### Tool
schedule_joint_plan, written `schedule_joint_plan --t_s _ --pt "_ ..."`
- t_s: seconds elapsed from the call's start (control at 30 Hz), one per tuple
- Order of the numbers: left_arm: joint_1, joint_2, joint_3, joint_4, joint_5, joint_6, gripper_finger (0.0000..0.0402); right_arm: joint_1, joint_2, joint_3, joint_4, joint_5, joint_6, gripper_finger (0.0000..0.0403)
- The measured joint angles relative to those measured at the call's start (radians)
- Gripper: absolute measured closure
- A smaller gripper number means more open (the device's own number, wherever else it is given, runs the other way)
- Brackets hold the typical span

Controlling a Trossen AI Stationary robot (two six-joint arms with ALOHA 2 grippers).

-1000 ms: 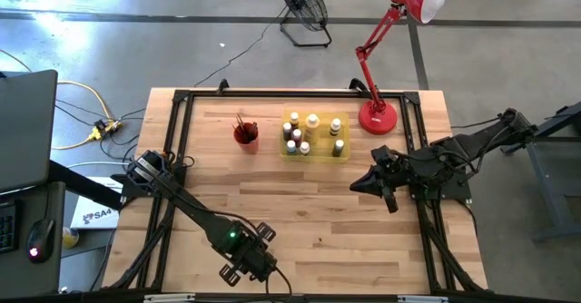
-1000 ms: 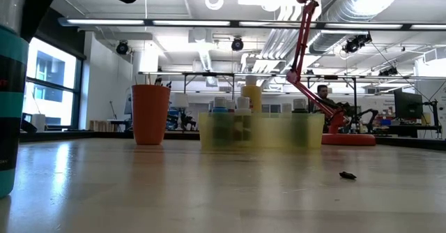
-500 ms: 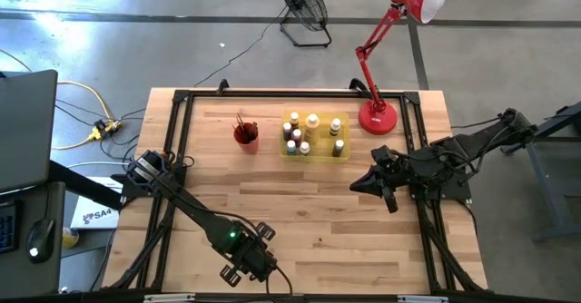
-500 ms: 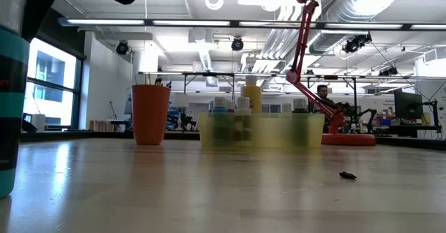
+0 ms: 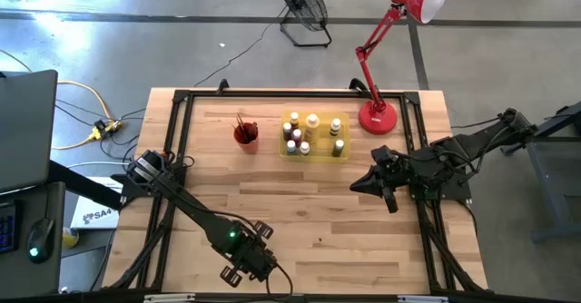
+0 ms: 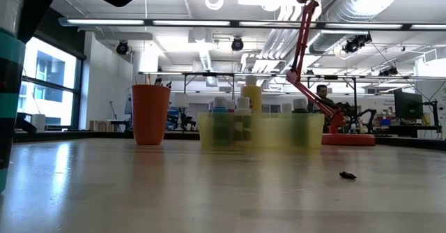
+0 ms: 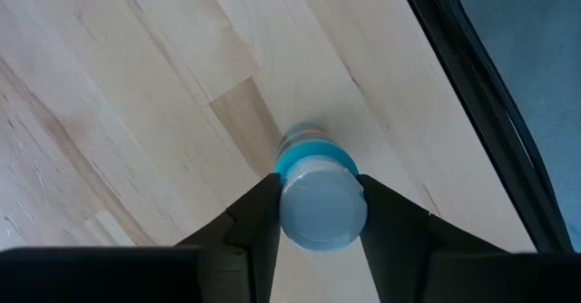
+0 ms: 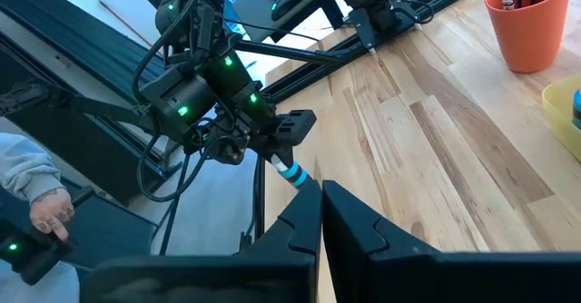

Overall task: Pick & Place Paint Supplies
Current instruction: Put the light blue paint bottle into the yellow bin

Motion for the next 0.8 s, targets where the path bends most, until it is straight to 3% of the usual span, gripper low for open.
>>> schedule_joint_plan --t_s 0.37,0.8 --pt "0.0 -0.006 0.006 -0.014 0.002 0.0 0.0285 0.0 0.0 0.0 0.0 -0.001 0.0 0.0398" --pt "0.007 -0.007 0.128 -0.203 -0.015 0.003 0.0279 0.0 0.0 0.0 0.0 -0.027 0.007 0.0398"
